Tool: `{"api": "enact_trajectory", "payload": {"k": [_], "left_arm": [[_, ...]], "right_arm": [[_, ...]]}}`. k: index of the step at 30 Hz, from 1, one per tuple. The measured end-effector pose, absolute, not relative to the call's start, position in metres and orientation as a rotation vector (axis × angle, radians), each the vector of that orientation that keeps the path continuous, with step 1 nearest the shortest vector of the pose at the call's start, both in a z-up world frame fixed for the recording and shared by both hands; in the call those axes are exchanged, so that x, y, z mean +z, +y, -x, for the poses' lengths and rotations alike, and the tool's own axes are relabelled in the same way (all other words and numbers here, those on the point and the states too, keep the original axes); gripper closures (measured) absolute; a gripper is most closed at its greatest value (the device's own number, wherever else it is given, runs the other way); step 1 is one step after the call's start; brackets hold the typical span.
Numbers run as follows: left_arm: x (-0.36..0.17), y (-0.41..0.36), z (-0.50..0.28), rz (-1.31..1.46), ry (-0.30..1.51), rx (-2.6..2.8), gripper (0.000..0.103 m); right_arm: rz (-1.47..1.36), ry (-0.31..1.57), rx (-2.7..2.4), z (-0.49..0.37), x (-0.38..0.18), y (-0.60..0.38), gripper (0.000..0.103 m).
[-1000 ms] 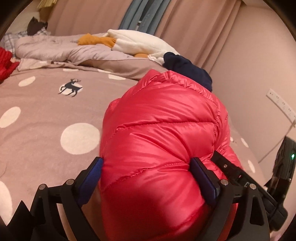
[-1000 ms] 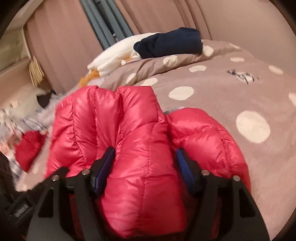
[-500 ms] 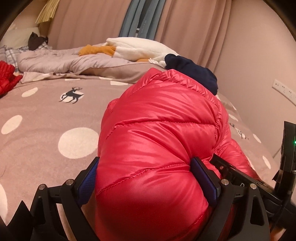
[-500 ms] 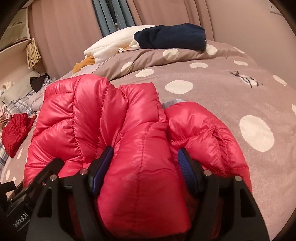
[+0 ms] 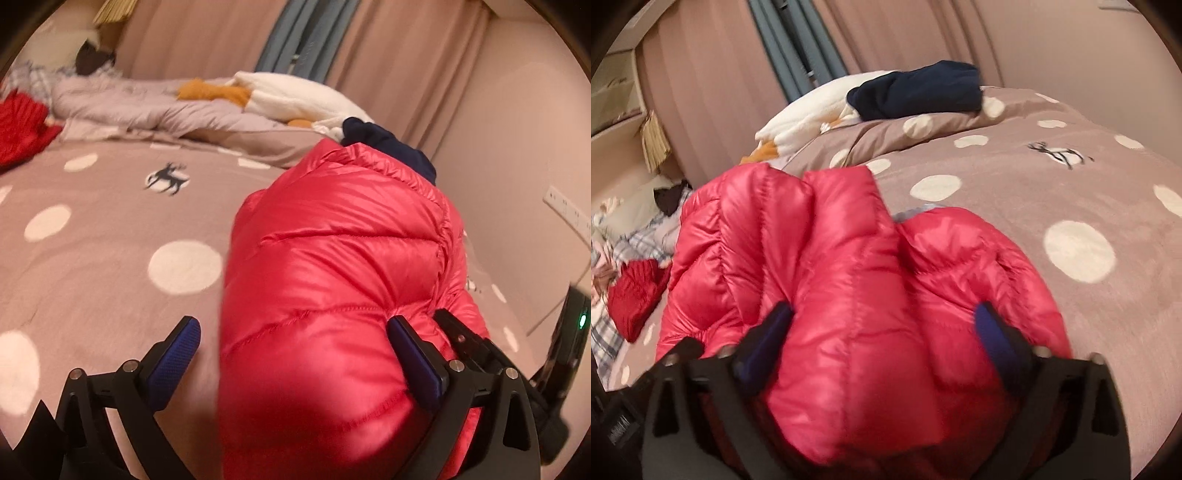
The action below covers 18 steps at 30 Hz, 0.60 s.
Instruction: Fold large clothes
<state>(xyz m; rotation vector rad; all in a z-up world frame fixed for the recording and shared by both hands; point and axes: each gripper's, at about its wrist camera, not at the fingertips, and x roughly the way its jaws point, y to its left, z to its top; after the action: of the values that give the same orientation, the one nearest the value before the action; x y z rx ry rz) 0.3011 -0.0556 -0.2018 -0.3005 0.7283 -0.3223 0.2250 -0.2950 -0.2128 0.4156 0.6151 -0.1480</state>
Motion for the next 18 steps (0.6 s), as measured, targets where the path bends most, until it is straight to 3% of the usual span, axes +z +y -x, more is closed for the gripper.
{"api": "enact_trajectory", "payload": {"k": [9, 18], "left_arm": [[-0.178, -0.010, -0.287, 0.270, 0.626, -0.092, 0.003], [-0.203, 0.042, -0.302, 0.544, 0.793, -0.162, 0.002]], "right_arm": [[-0.579, 0.599, -0.053, -0.197, -0.208, -0.321, 0.001], [-0.882, 0.480, 0.004, -0.163, -0.198, -0.377, 0.000]]}}
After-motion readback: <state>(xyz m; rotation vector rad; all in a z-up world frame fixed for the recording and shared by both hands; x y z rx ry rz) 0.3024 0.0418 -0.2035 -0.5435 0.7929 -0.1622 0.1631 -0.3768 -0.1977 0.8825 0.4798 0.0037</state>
